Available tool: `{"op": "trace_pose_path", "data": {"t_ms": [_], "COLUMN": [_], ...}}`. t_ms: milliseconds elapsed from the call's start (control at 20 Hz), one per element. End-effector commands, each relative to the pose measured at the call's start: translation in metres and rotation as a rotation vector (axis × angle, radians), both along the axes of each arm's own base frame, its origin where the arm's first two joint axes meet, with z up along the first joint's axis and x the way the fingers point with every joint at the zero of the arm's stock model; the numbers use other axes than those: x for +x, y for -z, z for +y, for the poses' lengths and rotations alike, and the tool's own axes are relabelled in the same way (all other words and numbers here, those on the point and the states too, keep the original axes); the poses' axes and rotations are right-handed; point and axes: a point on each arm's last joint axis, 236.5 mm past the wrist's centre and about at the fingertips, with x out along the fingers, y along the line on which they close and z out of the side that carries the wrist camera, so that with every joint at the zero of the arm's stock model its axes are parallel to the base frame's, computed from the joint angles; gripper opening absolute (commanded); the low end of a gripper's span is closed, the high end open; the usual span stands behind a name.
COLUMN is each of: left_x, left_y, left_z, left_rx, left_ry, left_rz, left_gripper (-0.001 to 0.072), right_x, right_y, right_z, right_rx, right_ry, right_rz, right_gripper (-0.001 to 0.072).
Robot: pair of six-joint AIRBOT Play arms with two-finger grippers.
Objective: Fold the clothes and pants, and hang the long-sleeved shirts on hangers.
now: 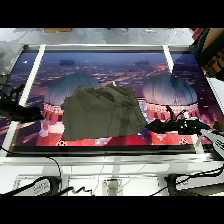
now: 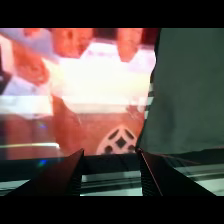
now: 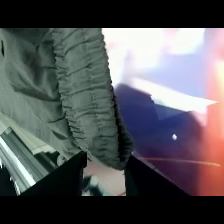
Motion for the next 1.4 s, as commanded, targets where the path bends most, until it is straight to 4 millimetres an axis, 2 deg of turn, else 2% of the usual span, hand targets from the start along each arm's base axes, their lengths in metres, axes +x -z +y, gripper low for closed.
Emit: {"op": "trace_pose_path", "data": {"t_ms": [0, 100, 150, 350, 400, 500, 650, 800, 900, 1100, 1350], "left_x": [-0.023, -0.040, -0.050, -0.080, -0.085, -0.088, -0.078, -0.057, -0.047, -0.044, -0.046], "left_y": [0.025, 0.042, 0.050, 0.073, 0.077, 0.083, 0.092, 0.093, 0.093, 0.111, 0.127], "left_z": [-0.023, -0.031, -0.034, -0.040, -0.042, -0.043, -0.036, -0.025, -0.030, -0.046, -0.045], "left_rx": [-0.095, -0.113, -0.115, -0.117, -0.126, -0.127, -0.095, -0.059, -0.088, -0.179, -0.185], "left_ry": [-0.017, -0.039, -0.048, -0.091, -0.099, -0.106, -0.122, -0.151, -0.156, -0.140, -0.130], "left_rz": [0.068, 0.092, 0.101, 0.123, 0.137, 0.144, 0.088, -0.004, -0.039, -0.003, 0.025], "left_gripper": [0.0401, 0.0401, 0.0401, 0.0395, 0.0349, 0.0349, 0.0349, 0.0346, 0.0345, 0.0346, 0.0345], "right_x": [0.014, 0.020, 0.021, 0.013, 0.011, 0.009, 0.012, 0.016, 0.017, 0.017, 0.019], "right_y": [-0.006, -0.011, -0.013, -0.014, -0.013, -0.016, -0.025, -0.036, -0.043, -0.054, -0.068], "right_z": [0.001, 0.006, 0.010, 0.035, 0.040, 0.048, 0.051, 0.051, 0.050, 0.052, 0.052], "right_rx": [0.019, 0.038, 0.045, 0.043, 0.041, 0.041, 0.041, 0.034, 0.029, 0.034, 0.026], "right_ry": [0.053, 0.056, 0.041, -0.051, -0.072, -0.100, -0.098, -0.099, -0.098, -0.105, -0.109], "right_rz": [-0.026, -0.058, -0.077, -0.105, -0.110, -0.128, -0.155, -0.191, -0.212, -0.237, -0.281], "right_gripper": [0.0267, 0.0081, 0.0027, 0.0027, 0.0026, 0.0026, 0.0026, 0.0026, 0.0026, 0.0026, 0.0026]}}
